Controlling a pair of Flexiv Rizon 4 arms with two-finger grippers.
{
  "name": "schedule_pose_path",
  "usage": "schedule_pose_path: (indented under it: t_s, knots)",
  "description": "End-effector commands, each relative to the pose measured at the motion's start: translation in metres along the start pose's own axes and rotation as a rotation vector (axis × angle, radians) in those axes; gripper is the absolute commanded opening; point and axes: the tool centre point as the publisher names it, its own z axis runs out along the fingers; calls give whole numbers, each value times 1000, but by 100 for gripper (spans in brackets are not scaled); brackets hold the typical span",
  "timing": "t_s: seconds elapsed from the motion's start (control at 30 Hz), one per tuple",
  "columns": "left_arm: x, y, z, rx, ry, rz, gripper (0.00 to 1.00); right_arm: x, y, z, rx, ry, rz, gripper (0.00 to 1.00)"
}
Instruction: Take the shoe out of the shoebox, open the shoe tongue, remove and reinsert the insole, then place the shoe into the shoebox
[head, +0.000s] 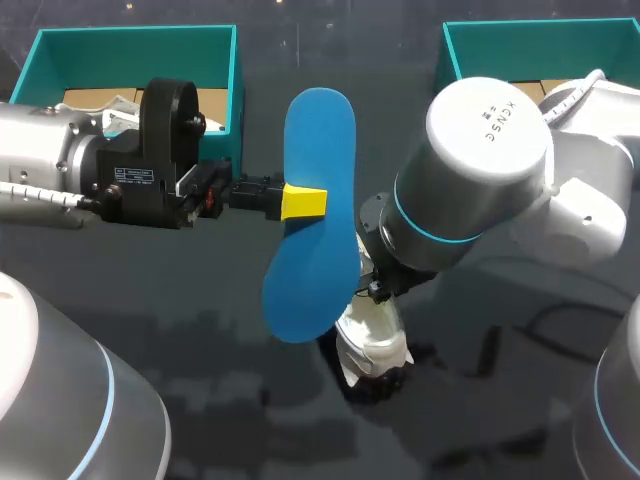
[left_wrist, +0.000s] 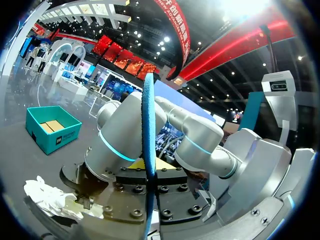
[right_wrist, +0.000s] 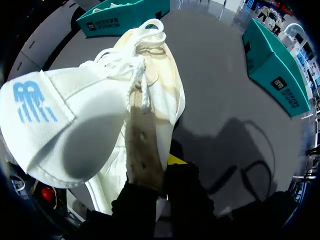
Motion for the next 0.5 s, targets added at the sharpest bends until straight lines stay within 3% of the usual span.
schedule_pose_path:
  t_s: [0.03, 0.27, 0.5]
  knots:
    - [0, 1, 1, 2, 0, 1, 0, -1, -4, -2, -18, 4, 1, 0]
    - [0, 1, 1, 2, 0, 1, 0, -9, -1, 4, 56, 9, 216, 0]
    - [0, 1, 1, 2, 0, 1, 0, -7, 5, -2, 96, -26, 284, 0]
